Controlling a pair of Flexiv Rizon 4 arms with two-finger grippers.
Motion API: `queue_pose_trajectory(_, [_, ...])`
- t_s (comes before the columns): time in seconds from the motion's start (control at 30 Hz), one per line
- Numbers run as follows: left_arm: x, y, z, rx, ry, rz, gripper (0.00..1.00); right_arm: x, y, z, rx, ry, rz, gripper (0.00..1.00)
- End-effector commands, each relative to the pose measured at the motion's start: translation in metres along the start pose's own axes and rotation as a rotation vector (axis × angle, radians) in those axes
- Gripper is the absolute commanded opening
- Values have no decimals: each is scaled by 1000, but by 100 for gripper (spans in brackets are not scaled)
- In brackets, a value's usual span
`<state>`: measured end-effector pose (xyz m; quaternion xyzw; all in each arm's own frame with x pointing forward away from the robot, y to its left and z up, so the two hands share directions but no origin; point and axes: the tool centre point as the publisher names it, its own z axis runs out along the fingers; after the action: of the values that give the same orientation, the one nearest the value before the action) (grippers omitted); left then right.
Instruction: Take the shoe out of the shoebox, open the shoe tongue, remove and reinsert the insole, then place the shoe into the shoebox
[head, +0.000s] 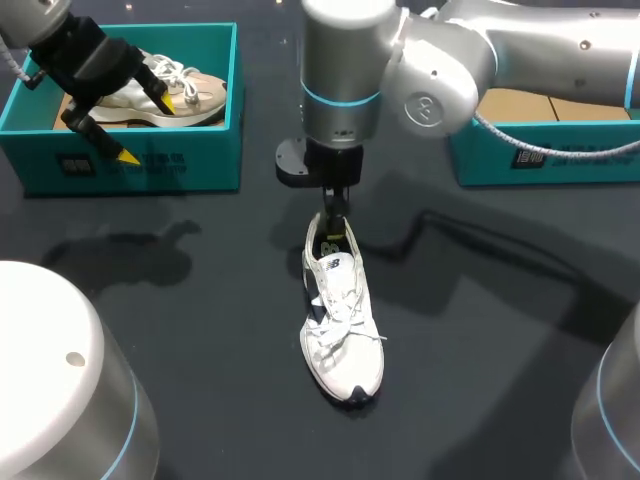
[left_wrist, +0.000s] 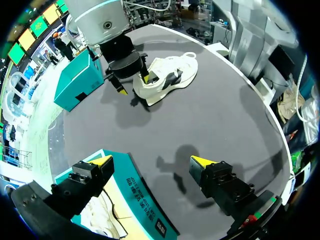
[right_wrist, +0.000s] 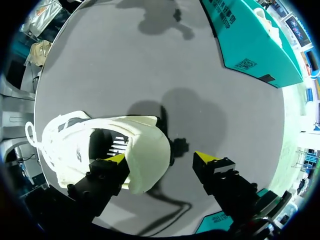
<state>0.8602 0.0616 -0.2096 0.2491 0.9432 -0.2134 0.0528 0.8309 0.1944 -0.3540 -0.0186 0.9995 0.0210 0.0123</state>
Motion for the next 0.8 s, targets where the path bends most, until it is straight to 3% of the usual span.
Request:
queue_pose_trajectory(0.03, [0, 0, 0, -2, 1, 1, 100, -6, 6, 11, 7, 15, 12, 75])
queue_pose_trajectory(0.4, [0, 0, 0, -2, 1, 1, 100, 1, 12, 16, 19, 34, 52, 38])
queue_pose_trajectory(0.47, [0, 0, 0, -2, 1, 1, 100, 5, 12, 16, 19, 36, 58, 17])
queue_pose_trajectory(0.5, [0, 0, 0, -2, 1, 1, 100, 7, 12, 15, 21, 36, 62, 0])
queue_pose_trajectory(0.8, [0, 0, 0, -2, 1, 1, 100, 20, 1, -27, 43, -25, 89, 0])
